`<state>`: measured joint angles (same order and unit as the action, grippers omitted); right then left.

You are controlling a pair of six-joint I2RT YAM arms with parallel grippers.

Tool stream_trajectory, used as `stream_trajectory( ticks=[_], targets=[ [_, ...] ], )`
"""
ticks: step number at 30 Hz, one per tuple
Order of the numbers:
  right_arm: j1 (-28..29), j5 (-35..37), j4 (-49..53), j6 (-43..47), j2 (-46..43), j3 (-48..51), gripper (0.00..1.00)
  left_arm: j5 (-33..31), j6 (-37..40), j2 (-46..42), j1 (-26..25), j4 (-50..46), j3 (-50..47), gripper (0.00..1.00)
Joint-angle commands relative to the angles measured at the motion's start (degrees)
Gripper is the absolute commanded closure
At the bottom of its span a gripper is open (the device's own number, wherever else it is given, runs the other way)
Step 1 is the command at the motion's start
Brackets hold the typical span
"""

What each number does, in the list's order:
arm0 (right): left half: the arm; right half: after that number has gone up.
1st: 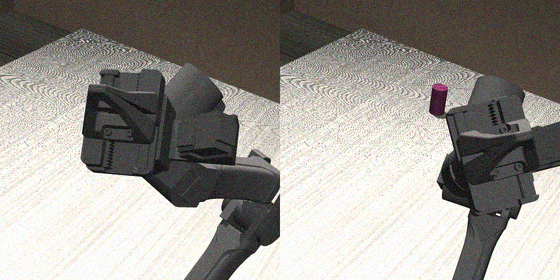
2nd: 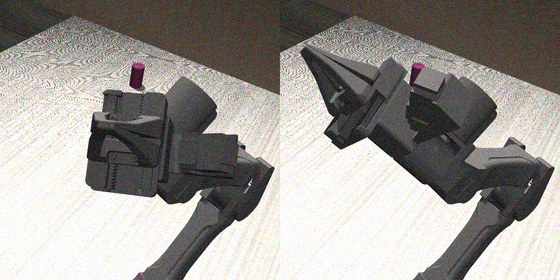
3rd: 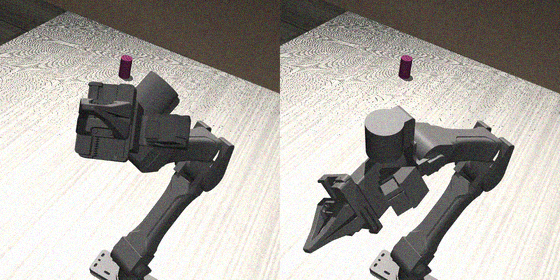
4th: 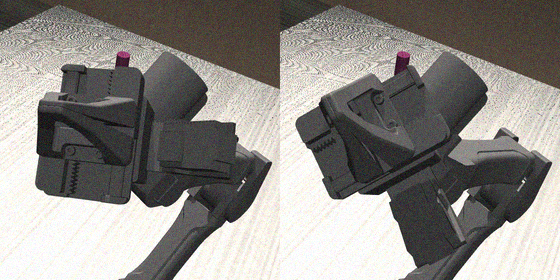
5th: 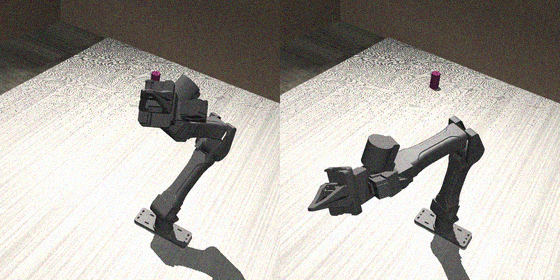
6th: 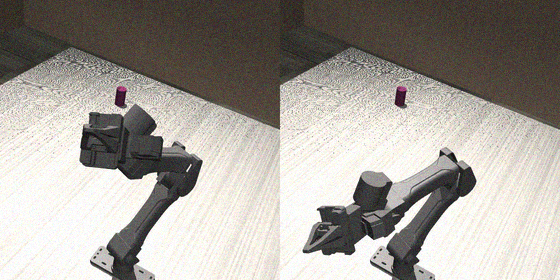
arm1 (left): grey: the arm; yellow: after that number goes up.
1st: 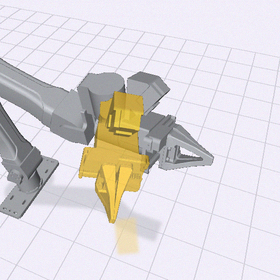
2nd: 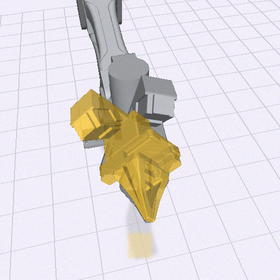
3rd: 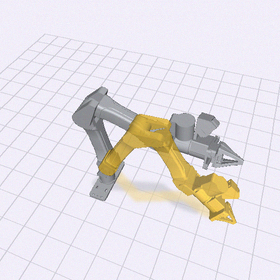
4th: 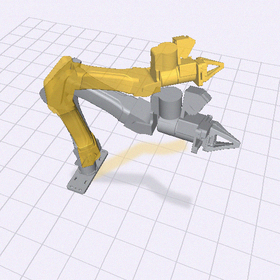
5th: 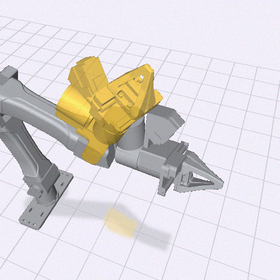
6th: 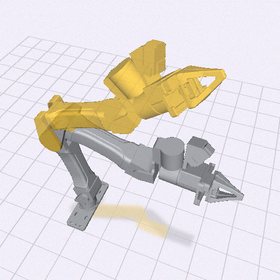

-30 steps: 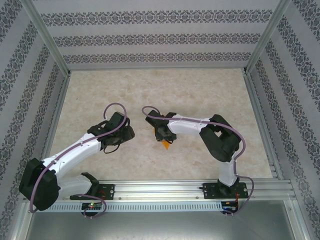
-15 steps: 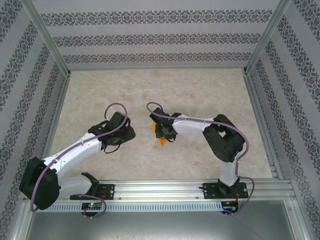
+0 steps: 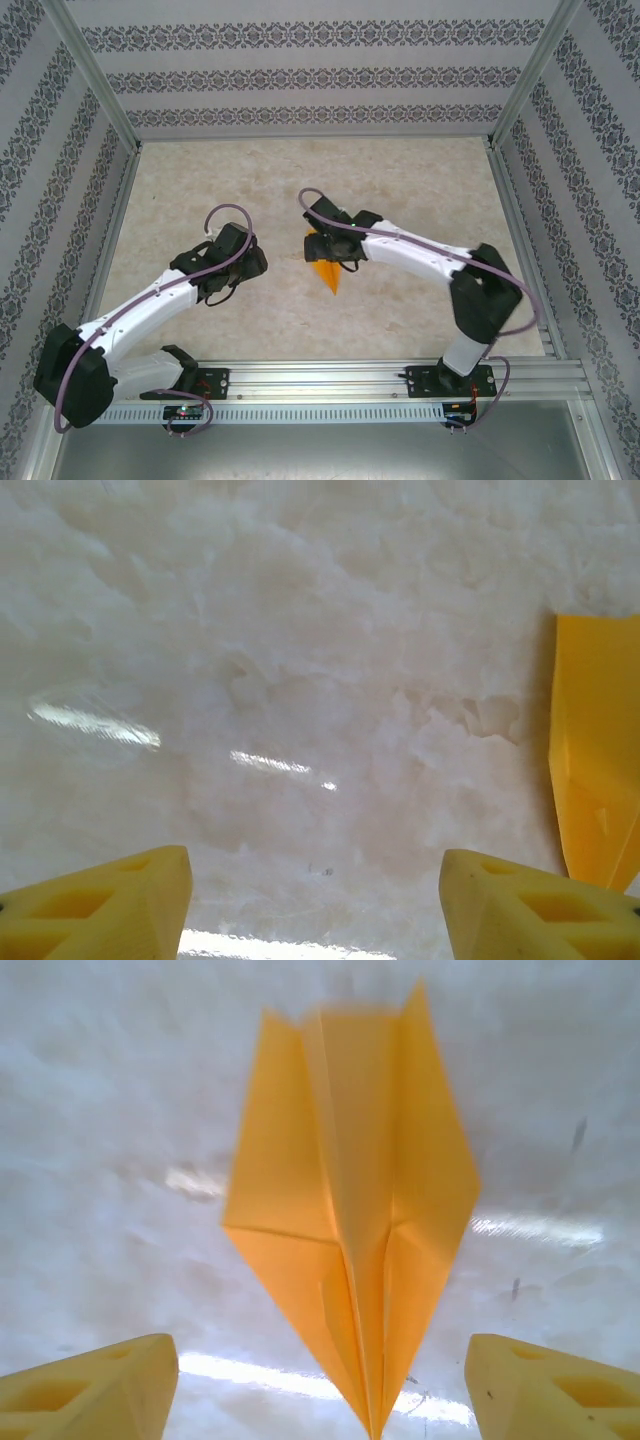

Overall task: Fold a paper plane with a square sheet of paper (pick it up from the middle)
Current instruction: Place the paper plane at the center of the table, then reset both arms

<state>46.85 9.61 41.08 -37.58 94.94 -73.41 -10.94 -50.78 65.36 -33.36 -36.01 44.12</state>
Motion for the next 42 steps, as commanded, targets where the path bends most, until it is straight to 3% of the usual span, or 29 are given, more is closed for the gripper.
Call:
stream_trajectory(
  ticks=[1,6,10,14,18,24,25,27,31,34,37,38,40,42],
  targets=[
    [-0.3,9.4,3.0,2.4,-7.9,-0.2,0.17,-5.8,3.1,-1.8,0.7,-0.9,2.0,0.25],
    [-7.3,25.6,-0.7,2.1,-22.1,11.5,0.06,-16.5,6.6,-2.8,1.4,-3.5,2.6,0.03],
    [-16.6,31.7,-15.2,10.9,-32.1,25.9,0.05,-26.3,9.5,-3.8,5.7,-4.6,2.1,0.00],
    [-28.7,29.2,-23.0,16.8,-34.5,33.9,0.04,-29.0,15.1,-3.2,14.0,-2.4,1.4,0.00],
    [-33.6,26.1,-37.4,29.7,-30.8,40.2,0.03,-27.2,18.9,-1.8,21.7,5.9,-2.5,0.00],
    [-37.9,18.1,-59.5,36.5,-19.3,44.3,0.02,-33.5,27.0,1.7,23.4,22.9,-8.4,0.00],
    [-38.2,17.0,-57.9,37.1,-18.3,42.5,0.02,-33.8,29.2,3.0,23.5,27.0,-9.7,0.00],
    [-39.4,9.9,-65.8,39.2,-16.6,43.5,0.02,-34.6,30.0,5.7,23.5,32.2,-10.7,0.00],
    [-40.9,4.4,-76.6,42.3,-12.8,44.8,0.03,-30.3,37.8,11.1,23.4,52.6,-15.8,0.00],
    [-44.5,-1.1,-83.3,39.7,-13.1,49.1,0.02,-25.9,42.0,12.7,23.7,65.3,-18.5,0.00],
    [-47.0,-8.4,-104.7,38.7,-6.4,56.2,0.02,-20.0,45.9,15.9,24.7,70.9,-18.0,0.00],
    [-47.0,-9.7,-102.7,39.6,-6.9,56.4,0.02,-18.0,47.3,17.1,24.8,73.4,-18.0,0.00],
    [-46.8,-4.2,-91.9,38.2,-9.6,52.4,0.03,-13.2,49.5,21.1,25.5,82.9,-20.4,0.00],
    [-47.0,-1.9,-95.1,36.6,-7.7,52.0,0.02,-7.1,50.6,21.3,25.9,78.7,-18.9,0.00]
  ],
)
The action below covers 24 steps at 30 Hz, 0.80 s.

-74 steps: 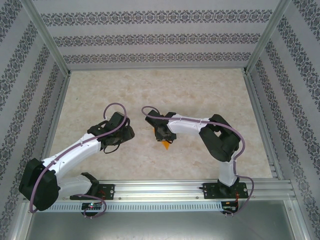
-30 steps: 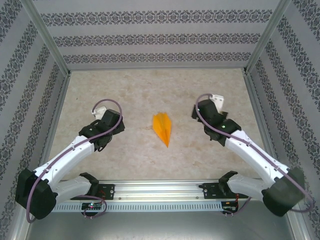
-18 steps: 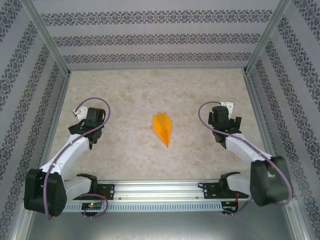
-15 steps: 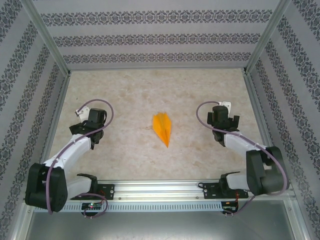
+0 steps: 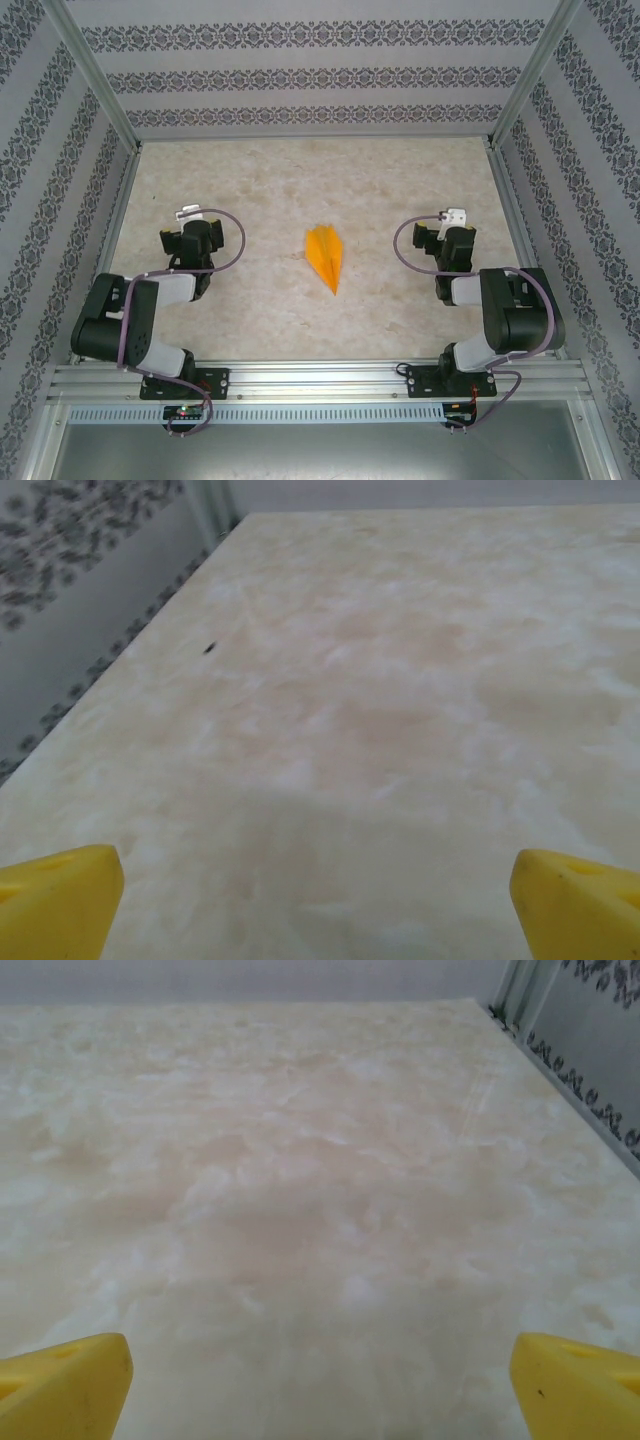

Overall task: Fold a paper plane with a square sheet of paper (pick it up from the middle)
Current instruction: Reset both arms

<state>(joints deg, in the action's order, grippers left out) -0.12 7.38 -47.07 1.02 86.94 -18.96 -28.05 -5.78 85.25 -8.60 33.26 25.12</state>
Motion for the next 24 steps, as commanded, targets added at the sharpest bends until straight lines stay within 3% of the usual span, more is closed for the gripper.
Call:
stream_trajectory(
  ticks=[1,2,3,4,5,7,8,24],
  targets=[
    [-0.1,0.6,-6.5,-1.7,0.1,-2.5,0.02,12.2,6.3,3.0,1.6,13.7,-0.6,0.00],
    [0.1,1.4,-5.0,-1.4,-0.5,-2.6,0.02,15.1,5.3,2.7,2.9,13.2,-1.7,0.00],
    [0.5,3.6,-4.4,-1.7,-1.0,-2.5,0.02,14.2,5.3,5.2,3.2,21.7,-4.0,0.00],
    [1.1,5.1,-6.3,-1.6,-0.7,-2.0,0.02,14.5,5.3,5.8,3.4,24.3,-5.2,0.00],
    [1.1,4.9,-6.6,-1.8,-0.3,-2.1,0.02,14.8,4.4,3.2,3.5,15.8,-3.3,0.00],
    [0.8,4.4,-5.2,-1.9,-0.7,-2.4,0.02,13.7,5.2,5.3,3.2,21.0,-3.7,0.00],
    [0.8,4.4,-5.2,-1.8,-0.7,-2.4,0.02,13.8,4.7,3.8,3.2,16.3,-2.8,0.00],
    [0.8,4.3,-5.4,-1.9,-0.7,-2.4,0.02,14.2,5.6,4.2,2.8,17.6,-2.9,0.00]
  ],
)
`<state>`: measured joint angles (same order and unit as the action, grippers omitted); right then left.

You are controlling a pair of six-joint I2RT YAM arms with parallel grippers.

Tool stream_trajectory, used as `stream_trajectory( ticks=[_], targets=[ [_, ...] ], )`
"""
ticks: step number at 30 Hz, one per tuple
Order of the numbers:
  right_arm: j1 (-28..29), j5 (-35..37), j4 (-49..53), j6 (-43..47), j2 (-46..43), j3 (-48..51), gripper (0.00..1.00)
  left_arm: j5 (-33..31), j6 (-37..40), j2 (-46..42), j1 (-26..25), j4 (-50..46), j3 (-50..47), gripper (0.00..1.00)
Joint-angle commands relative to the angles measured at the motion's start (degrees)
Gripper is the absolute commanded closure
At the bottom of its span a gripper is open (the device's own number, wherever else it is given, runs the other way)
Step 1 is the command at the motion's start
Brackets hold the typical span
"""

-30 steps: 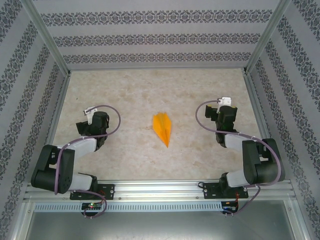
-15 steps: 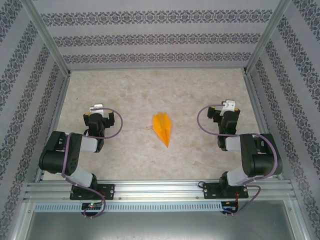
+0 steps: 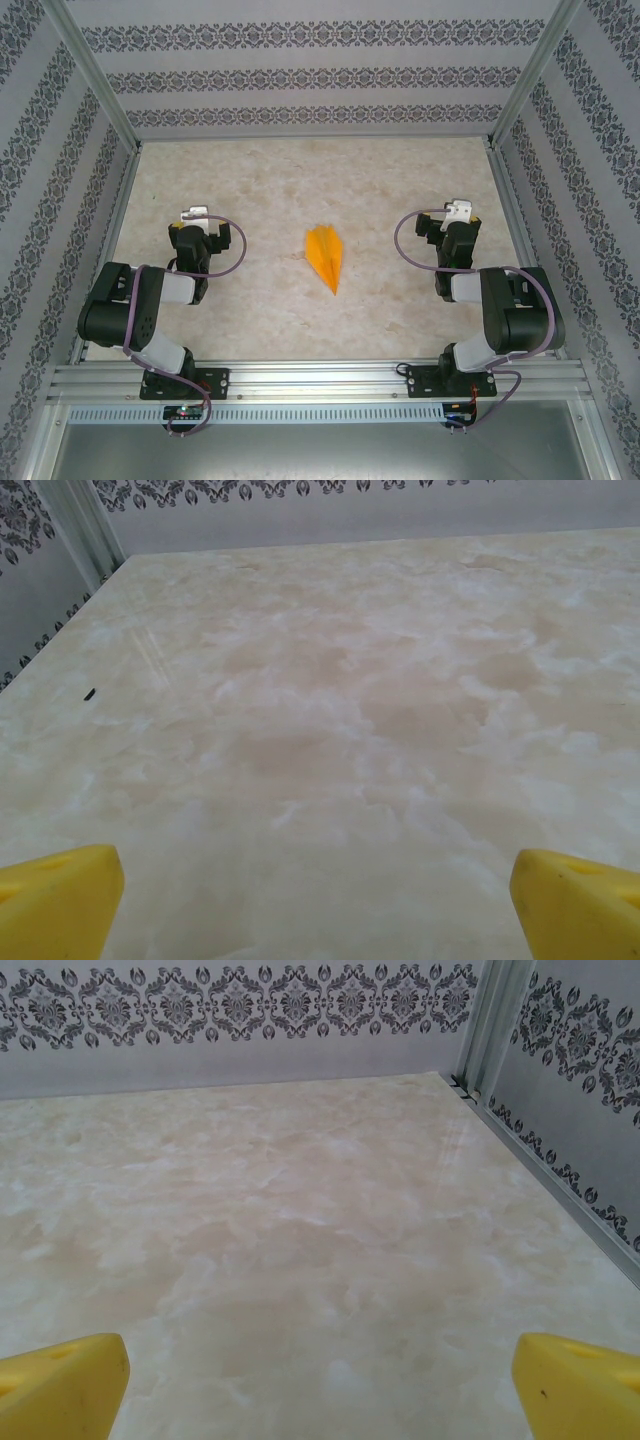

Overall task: Fold a paper plane with a square sheet of paper (pick it up from the middle)
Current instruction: Reset both arms

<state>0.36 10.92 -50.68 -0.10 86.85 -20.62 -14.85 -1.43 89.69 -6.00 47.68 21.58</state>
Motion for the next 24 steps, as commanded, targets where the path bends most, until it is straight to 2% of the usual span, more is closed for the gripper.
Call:
stream_trajectory(
  ticks=[1,24],
  targets=[
    [0.3,0.8,-1.8,-0.8,-0.6,-0.7,0.02,0.9,1.3,-0.3,0.2,3.1,0.6,0.00],
    [0.4,0.8,-1.8,-0.7,-0.5,-0.7,0.02,3.3,1.7,-0.3,0.5,2.3,1.0,0.00]
  ],
)
